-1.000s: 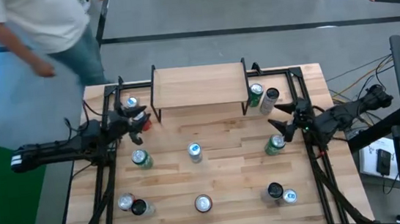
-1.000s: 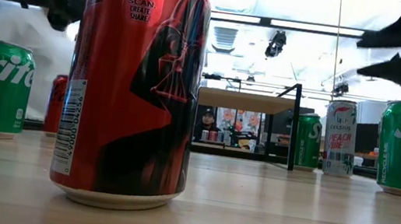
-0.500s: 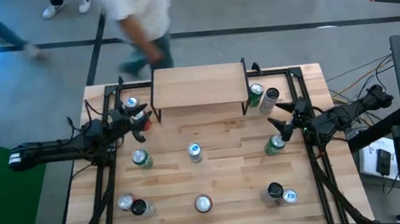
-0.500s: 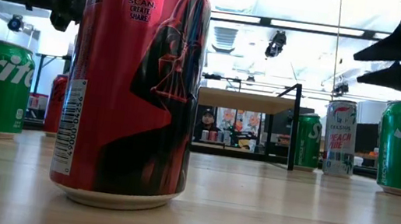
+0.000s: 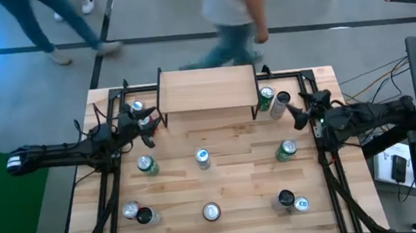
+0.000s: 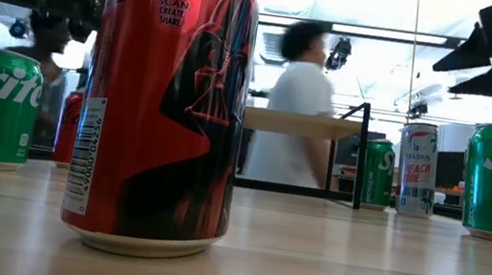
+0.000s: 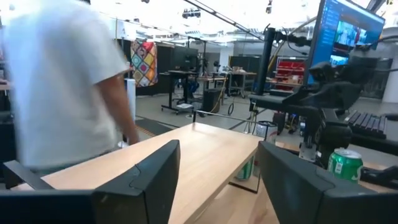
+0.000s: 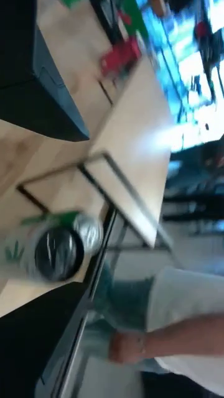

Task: Place canned beverage on shelf
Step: Put the top right white pink soda can on the shelf

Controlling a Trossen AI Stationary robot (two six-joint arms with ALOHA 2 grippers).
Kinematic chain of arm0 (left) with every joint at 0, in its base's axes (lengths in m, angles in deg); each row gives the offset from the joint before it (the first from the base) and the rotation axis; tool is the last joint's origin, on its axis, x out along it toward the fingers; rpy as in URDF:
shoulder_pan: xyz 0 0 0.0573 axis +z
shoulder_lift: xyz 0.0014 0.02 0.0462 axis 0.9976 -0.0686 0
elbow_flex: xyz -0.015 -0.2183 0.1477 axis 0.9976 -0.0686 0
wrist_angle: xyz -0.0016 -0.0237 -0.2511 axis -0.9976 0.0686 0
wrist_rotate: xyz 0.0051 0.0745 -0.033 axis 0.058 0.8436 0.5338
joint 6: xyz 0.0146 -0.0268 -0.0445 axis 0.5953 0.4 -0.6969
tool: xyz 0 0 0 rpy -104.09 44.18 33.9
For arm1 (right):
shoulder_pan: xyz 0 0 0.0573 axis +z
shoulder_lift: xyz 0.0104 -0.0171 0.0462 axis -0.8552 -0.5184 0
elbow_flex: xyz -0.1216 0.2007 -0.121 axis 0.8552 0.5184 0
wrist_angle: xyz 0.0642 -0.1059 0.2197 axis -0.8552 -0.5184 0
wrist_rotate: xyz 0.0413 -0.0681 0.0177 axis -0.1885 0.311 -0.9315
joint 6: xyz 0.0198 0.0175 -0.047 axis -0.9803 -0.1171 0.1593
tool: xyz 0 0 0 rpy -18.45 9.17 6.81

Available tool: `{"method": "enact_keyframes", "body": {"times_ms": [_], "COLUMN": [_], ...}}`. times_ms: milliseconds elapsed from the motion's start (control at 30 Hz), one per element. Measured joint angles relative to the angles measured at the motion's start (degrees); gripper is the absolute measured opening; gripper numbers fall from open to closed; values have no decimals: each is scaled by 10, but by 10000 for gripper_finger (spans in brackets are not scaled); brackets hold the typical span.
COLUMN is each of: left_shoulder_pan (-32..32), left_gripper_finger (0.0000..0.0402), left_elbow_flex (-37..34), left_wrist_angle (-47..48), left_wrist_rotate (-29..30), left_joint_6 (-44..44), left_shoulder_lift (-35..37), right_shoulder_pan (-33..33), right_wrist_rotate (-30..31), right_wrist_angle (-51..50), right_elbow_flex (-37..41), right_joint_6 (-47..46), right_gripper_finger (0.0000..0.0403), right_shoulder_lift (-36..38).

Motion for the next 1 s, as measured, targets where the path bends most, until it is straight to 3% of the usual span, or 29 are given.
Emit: {"method": "enact_keyframes", "body": {"times_ms": [167,300,700,833,1000], "left_shoulder_pan": [0,0,0,0,0], "left_gripper_finger": [215,215,215,215,215], "left_elbow_flex": [7,25,65,77,87], "left_wrist_angle": [-9,0,8,10,20], "left_wrist_rotate": [0,-1,-1,-1,-1], "left_joint_6": [-1,7,35,35,35], "left_shoulder_lift": [-11,-27,-95,-113,-130], "right_shoulder_pan": [-95,-163,-364,-415,-437], "right_wrist_rotate": [-95,-193,-368,-413,-417], "right_wrist_angle": [-96,-95,-75,-67,-59], "right_elbow_flex": [-60,-85,-121,-121,-121], "right_joint_6": [-16,36,163,189,202], "right_gripper_finger": [379,379,379,379,379], "right_shoulder_lift": [-63,-110,-224,-255,-284]}}
